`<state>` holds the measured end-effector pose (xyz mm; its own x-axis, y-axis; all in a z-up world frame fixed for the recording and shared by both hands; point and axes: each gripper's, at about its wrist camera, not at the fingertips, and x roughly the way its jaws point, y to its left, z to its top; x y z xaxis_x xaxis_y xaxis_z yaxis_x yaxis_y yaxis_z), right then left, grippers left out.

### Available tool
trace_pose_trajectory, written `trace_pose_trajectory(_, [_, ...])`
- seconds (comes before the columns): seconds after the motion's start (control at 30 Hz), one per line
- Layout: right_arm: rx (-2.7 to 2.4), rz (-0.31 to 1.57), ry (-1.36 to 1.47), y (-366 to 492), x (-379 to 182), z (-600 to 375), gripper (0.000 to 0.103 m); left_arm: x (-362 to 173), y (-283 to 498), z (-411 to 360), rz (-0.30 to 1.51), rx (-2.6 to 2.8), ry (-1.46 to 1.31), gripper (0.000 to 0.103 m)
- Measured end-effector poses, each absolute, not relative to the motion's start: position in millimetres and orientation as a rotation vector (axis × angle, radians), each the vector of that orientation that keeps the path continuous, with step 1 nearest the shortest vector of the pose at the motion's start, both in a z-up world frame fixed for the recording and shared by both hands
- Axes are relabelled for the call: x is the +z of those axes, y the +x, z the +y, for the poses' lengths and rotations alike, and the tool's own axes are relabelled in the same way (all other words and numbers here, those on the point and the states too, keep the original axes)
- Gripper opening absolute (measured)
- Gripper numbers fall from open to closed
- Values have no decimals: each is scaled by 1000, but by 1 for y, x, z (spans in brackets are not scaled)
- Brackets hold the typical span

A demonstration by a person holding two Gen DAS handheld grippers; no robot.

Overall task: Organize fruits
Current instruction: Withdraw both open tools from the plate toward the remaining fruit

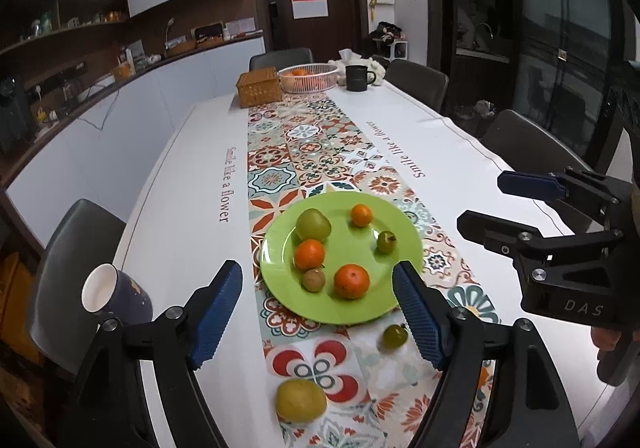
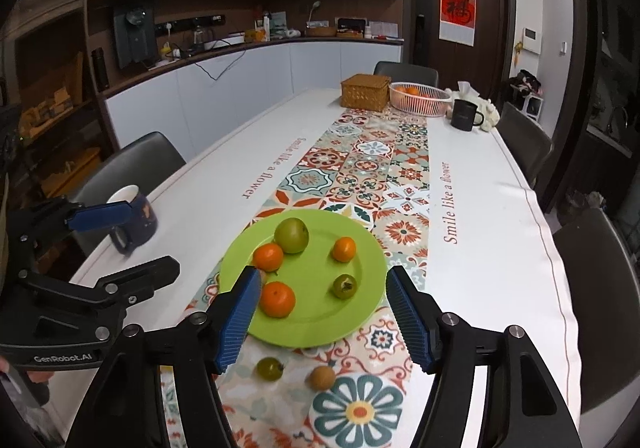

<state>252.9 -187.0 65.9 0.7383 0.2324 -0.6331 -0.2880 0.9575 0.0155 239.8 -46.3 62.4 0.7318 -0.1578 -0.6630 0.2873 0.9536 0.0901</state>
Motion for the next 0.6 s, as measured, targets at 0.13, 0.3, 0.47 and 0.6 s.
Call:
trace_pose_trajectory(0.13, [294,674,-102,238,68,-192,66,63,222,-53,697,-262,188,79])
trace_pose_trajectory(0.3, [318,663,-129,226,67,-197,66,58,208,-60,690,-260,195,79])
trace_pose_trajectory(0.47, [340,670,-171,219,59,-201,66,44,202,-69,698,-274,213,79])
trace_pose_trajectory(0.6, [363,688,-228,216,46,-202,66,28,200,-77,711,-303,253,79])
